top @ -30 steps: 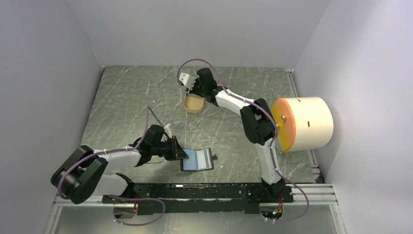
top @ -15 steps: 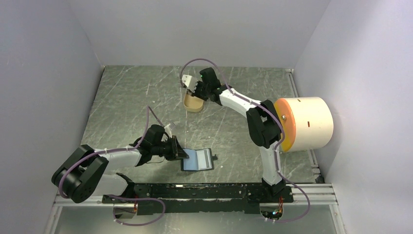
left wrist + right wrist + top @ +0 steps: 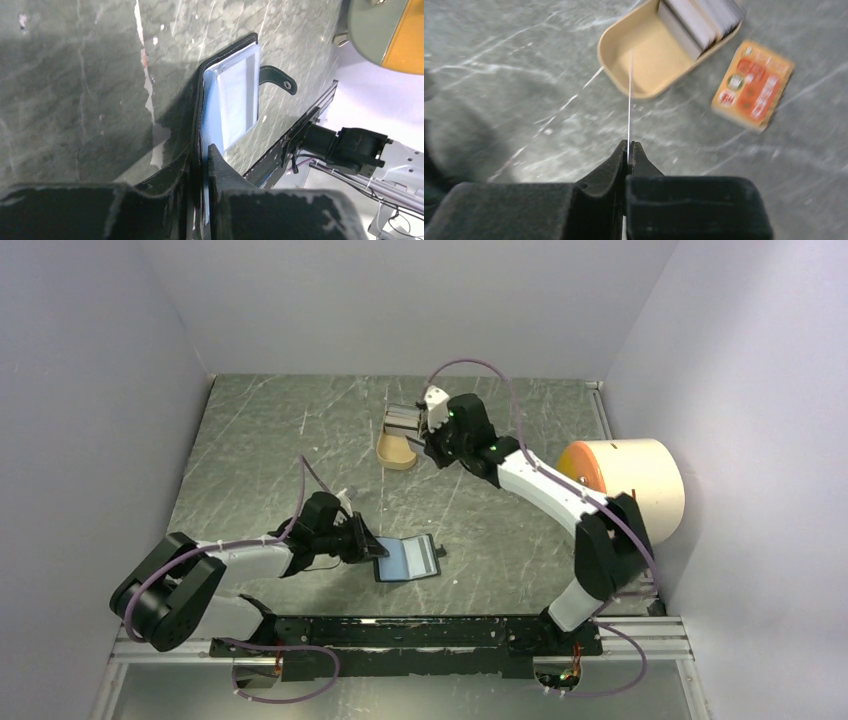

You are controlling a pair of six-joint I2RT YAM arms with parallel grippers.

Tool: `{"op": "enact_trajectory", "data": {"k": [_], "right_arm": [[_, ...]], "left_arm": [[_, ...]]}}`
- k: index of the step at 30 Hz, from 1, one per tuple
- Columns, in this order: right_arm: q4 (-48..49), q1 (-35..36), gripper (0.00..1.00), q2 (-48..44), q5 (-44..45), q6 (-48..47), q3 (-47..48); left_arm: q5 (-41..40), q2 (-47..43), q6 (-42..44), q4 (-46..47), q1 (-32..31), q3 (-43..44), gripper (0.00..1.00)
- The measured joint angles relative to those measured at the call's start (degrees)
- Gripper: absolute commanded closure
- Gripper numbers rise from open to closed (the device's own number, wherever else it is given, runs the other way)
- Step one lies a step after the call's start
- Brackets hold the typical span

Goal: Put the credit cards into the card holder
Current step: Pick up the credit card from the storage box, then insert the credit card into the card holder.

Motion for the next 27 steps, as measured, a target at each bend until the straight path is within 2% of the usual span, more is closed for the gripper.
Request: {"op": "enact_trajectory", "data": {"k": [6, 9, 14, 17, 21, 25, 27], "right_arm": [[1.51, 0.79, 1.00, -13.77, -0.59, 18.82, -14.10], [2.62, 2.10, 1.00, -18.99, -2.25, 27.15, -20.81], [5.07, 8.48, 1.00, -24.04, -2.14, 37.97, -29.70], [7.72, 12.17, 1.00, -27.10, -1.11, 43.65, -34.80], [12.00, 14.38, 1.00, -28.79, 1.20, 50.12, -40.37], [14.82, 15.54, 1.00, -28.85, 3.02, 54.16, -44.52], [16.35, 15.67, 1.00, -28.85, 3.23, 55.23, -45.72]], "left_arm": [[-0.09, 3.28, -1.36, 2.69, 0.00, 1.79, 0.76], [-0.07, 4.33, -1.73, 3.85, 0.00, 2.21, 0.65], [0.07, 4.33, -1.86, 4.81, 0.00, 1.88, 0.65], [0.00, 3.30, -1.60, 4.31, 0.00, 1.73, 0.67], [-0.04, 0.90, -1.53, 3.80, 0.00, 1.03, 0.76], [-0.44, -0.55, -1.40, 2.82, 0.00, 0.20, 0.91], [-0.76, -0.96, -1.49, 2.62, 0.00, -0.50, 0.91]]}}
